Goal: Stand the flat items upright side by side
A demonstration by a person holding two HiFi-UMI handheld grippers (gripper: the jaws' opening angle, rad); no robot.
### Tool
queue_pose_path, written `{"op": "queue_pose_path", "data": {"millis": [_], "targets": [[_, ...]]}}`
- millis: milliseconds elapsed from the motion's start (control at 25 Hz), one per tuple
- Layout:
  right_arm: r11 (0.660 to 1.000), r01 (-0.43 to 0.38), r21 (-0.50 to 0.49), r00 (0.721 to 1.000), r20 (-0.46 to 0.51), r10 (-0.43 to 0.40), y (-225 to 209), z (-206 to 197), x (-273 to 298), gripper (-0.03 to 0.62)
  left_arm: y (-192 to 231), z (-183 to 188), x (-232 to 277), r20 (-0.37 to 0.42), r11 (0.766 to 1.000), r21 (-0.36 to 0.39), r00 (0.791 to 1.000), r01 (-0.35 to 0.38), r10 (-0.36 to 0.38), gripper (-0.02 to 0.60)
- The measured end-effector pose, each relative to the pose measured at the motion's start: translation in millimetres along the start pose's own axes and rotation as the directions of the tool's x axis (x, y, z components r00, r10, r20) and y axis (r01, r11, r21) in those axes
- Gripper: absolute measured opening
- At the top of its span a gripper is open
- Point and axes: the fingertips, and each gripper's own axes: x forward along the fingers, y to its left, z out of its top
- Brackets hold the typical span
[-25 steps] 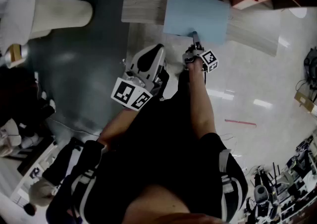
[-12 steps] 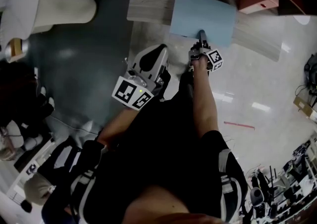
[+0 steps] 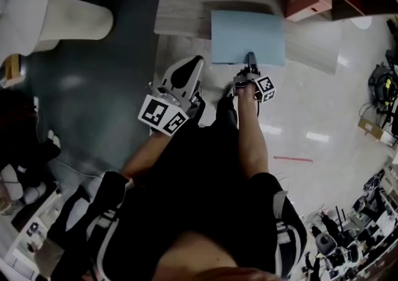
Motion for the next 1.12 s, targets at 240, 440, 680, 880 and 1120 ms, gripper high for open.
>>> {"op": "queue_pose_path", "data": {"millis": [240, 440, 680, 880, 1120], "targets": [[0.973, -0.017, -0.231, 0.999, 0.047, 0.028, 46.2, 20.2, -27.4, 0.308, 2.5, 5.0, -2.9, 0.015, 0.999, 0.006, 0.999, 0.047, -0.047, 0.026], [0.901, -0.021, -0.433, 0.998, 0.049, 0.046, 96.6, 13.6, -33.6, 0.304, 7.6, 11.2, -8.9, 0.021, 0.997, 0.009, 0.997, 0.078, -0.078, 0.026], [0.680, -0.026, -0.732, 0.993, 0.061, 0.104, 164.8, -0.6, -43.4, 0.302, 11.3, 17.9, -16.9, 0.023, 0.993, 0.009, 0.993, 0.116, -0.116, 0.026], [0.455, 0.029, -0.890, 0.988, 0.096, 0.125, 203.6, -11.7, -51.2, 0.299, 7.3, 21.2, -15.8, 0.024, 0.986, 0.010, 0.986, 0.165, -0.166, 0.026], [0.315, 0.115, -0.942, 0.983, 0.153, 0.101, 220.2, -12.9, -68.1, 0.298, 0.2, 28.2, -14.9, 0.026, 0.978, 0.022, 0.977, 0.209, -0.209, 0.026]]}}
